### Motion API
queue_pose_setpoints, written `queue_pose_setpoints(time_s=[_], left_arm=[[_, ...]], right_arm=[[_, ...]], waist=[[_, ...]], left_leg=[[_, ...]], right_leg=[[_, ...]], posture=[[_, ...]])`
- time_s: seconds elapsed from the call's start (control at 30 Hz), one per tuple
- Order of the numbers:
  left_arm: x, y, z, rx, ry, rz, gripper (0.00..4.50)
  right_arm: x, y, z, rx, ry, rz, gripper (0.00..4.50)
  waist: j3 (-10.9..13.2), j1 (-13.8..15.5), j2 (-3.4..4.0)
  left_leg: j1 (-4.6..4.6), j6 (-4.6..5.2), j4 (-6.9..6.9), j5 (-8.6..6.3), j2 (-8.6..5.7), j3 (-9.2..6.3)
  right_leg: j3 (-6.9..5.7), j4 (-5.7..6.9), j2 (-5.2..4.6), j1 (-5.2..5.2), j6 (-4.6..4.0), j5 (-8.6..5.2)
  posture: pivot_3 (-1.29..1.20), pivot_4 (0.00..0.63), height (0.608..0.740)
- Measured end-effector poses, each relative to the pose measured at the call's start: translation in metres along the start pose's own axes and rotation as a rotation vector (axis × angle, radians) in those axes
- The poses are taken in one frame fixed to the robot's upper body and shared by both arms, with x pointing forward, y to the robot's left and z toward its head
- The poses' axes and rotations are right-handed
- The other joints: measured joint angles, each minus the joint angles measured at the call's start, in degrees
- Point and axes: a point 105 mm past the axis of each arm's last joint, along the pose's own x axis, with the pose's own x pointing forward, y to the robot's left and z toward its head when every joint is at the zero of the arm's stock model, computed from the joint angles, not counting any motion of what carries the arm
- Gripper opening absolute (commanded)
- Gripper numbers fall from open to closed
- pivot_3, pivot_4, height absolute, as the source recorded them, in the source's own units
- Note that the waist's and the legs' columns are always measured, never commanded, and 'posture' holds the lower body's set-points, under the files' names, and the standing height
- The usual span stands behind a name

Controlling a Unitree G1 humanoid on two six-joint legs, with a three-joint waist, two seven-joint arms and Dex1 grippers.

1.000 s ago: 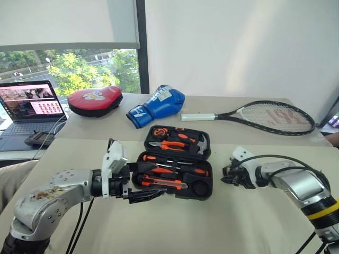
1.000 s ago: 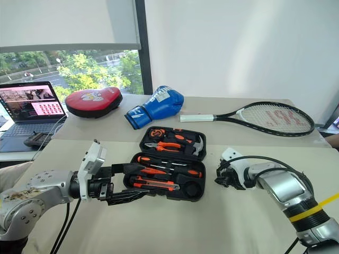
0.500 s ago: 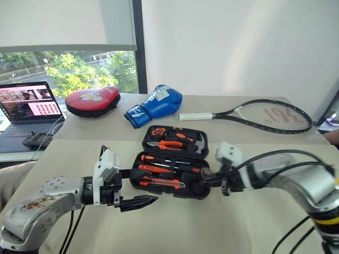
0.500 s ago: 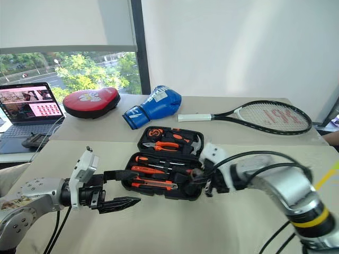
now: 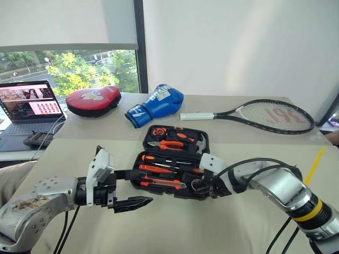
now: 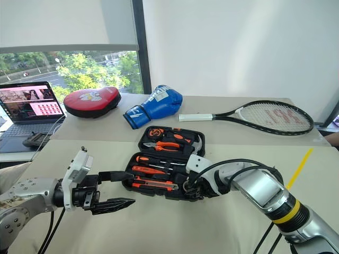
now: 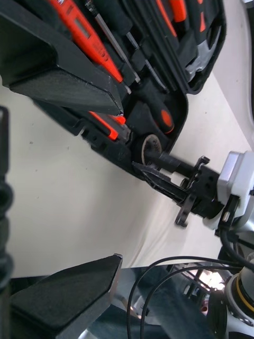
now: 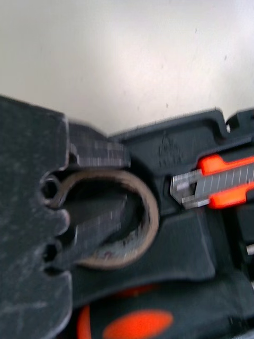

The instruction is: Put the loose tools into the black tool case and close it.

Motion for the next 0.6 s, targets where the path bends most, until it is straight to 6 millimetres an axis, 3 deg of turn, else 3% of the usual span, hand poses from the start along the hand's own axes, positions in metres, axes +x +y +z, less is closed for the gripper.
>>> queue_pose_setpoints(time_s=[0.13, 0.2, 0.27, 0.37, 0.47, 0.6], left_arm=[[-0.001, 0.010, 0.004, -0.016, -0.037, 0.076, 4.50], [0.001, 0.023, 0.012, -0.046, -0.095, 0.148, 4.50], [0.002, 0.052, 0.022, -0.081, -0.143, 0.297, 4.50], [0.006, 0.102, 0.028, -0.153, -0.154, 0.532, 4.50], [0.016, 0.145, 0.024, -0.229, -0.114, 0.713, 4.50], [0.030, 0.179, 0.016, -0.312, -0.044, 0.806, 4.50]], right_arm=[[-0.008, 0.007, 0.006, 0.077, -0.089, 0.056, 2.28], [-0.018, 0.009, 0.023, 0.104, -0.197, 0.072, 2.28], [-0.035, 0.000, 0.043, 0.140, -0.328, 0.016, 2.28], [-0.046, -0.042, 0.051, 0.271, -0.427, -0.198, 2.28], [-0.051, -0.093, 0.029, 0.437, -0.376, -0.458, 2.28], [-0.044, -0.121, 0.019, 0.536, -0.351, -0.548, 2.28]], waist=[[0.0, 0.0, 0.00], [0.0, 0.0, -0.01], [0.1, 0.1, -0.06], [0.1, 0.3, -0.10], [0.1, 0.4, -0.15], [0.2, -0.2, -0.19]], left_leg=[[-0.10, 0.00, 0.00, 0.00, -0.01, -0.01], [-0.10, 0.00, 0.01, 0.00, 0.00, -0.03], [-0.04, -0.03, 0.03, 0.02, -0.01, -0.12], [0.18, 0.01, -0.01, 0.15, -0.13, -0.13], [0.11, -0.04, -0.03, 0.39, -0.33, -0.08], [-0.32, -0.13, -0.10, 0.54, -0.42, 0.05]], right_leg=[[0.02, -0.02, -0.03, -0.05, 0.01, 0.00], [0.04, 0.01, -0.05, -0.06, 0.04, 0.03], [0.01, 0.04, -0.02, 0.04, 0.10, 0.11], [-0.04, 0.02, -0.01, 0.29, 0.10, 0.33], [0.00, 0.03, -0.03, 0.20, 0.14, 0.48], [0.04, 0.22, 0.04, -0.37, 0.16, 0.50]], posture=[[0.00, 0.150, 0.740], [0.00, 0.150, 0.740], [0.00, 0.150, 0.740], [0.00, 0.150, 0.740], [0.00, 0.150, 0.740], [0.00, 0.150, 0.740]])
